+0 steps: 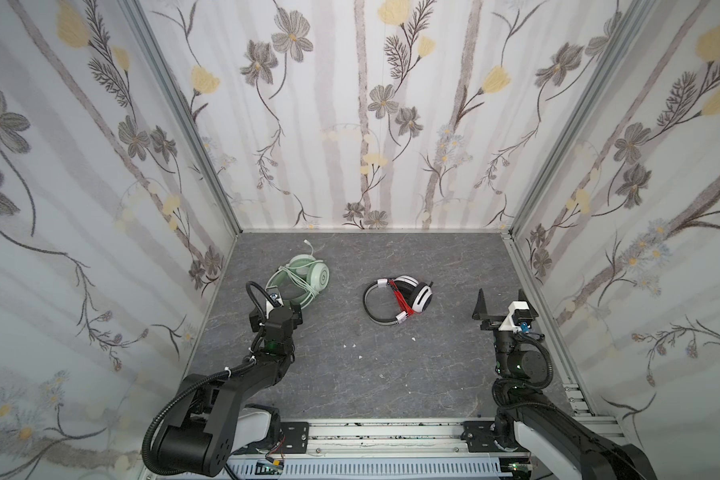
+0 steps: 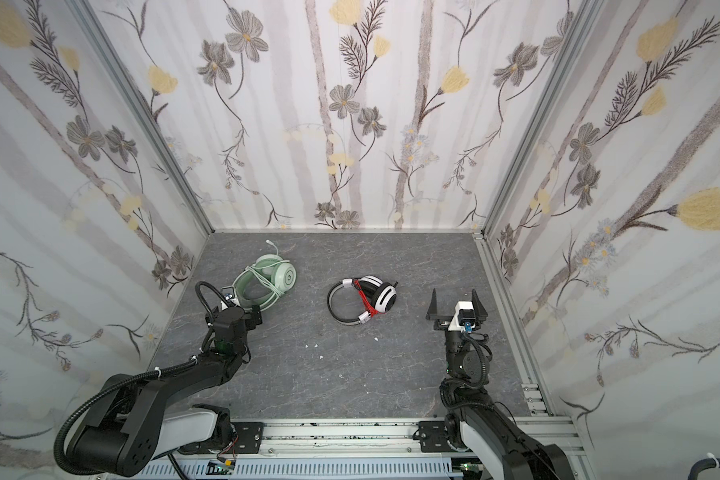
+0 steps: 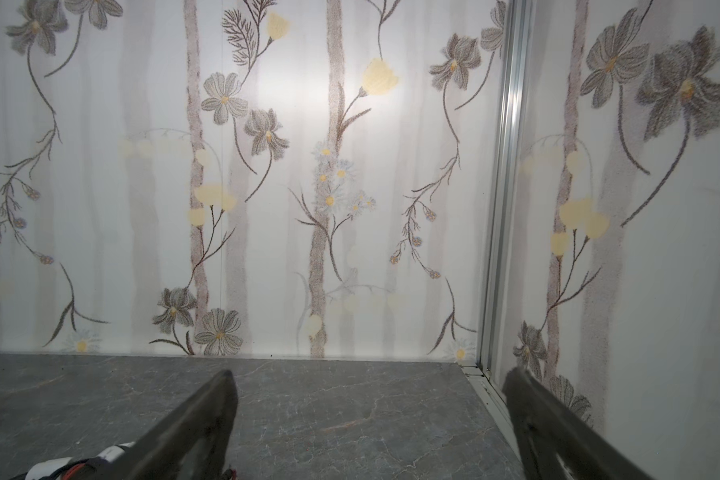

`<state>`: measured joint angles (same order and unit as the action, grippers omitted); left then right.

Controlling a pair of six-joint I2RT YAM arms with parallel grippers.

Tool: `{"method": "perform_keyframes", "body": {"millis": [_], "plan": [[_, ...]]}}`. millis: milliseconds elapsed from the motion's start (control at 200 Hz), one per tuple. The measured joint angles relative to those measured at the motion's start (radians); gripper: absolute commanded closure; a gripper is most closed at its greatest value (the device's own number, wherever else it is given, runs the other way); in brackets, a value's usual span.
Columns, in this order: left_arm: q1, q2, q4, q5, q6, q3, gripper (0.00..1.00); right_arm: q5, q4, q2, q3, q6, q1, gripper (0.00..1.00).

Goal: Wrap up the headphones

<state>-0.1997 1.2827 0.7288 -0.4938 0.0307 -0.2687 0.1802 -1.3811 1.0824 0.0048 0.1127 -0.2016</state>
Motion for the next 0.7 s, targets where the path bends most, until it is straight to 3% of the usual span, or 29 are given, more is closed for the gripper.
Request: {"method": "perform_keyframes", "body": {"millis": [125,285,535,699], "plan": [[0.030,0.053,0.062,0.060,0.031,-0.013,0.00,0.003,-0.153,0.195,0.000,0.001,0.001,0.00],[0.064,0.099,0.138,0.095,0.029,-0.017,0.00,0.004,-0.187,0.405,-0.001,0.026,0.003,0.00],[0.092,0.300,0.337,0.143,-0.006,-0.010,0.00,0.064,-0.212,0.483,-0.002,0.026,0.005,0.00],[0.093,0.306,0.319,0.148,-0.010,-0.058,0.00,0.152,-0.202,0.473,0.010,-0.008,0.019,0.00]]}}
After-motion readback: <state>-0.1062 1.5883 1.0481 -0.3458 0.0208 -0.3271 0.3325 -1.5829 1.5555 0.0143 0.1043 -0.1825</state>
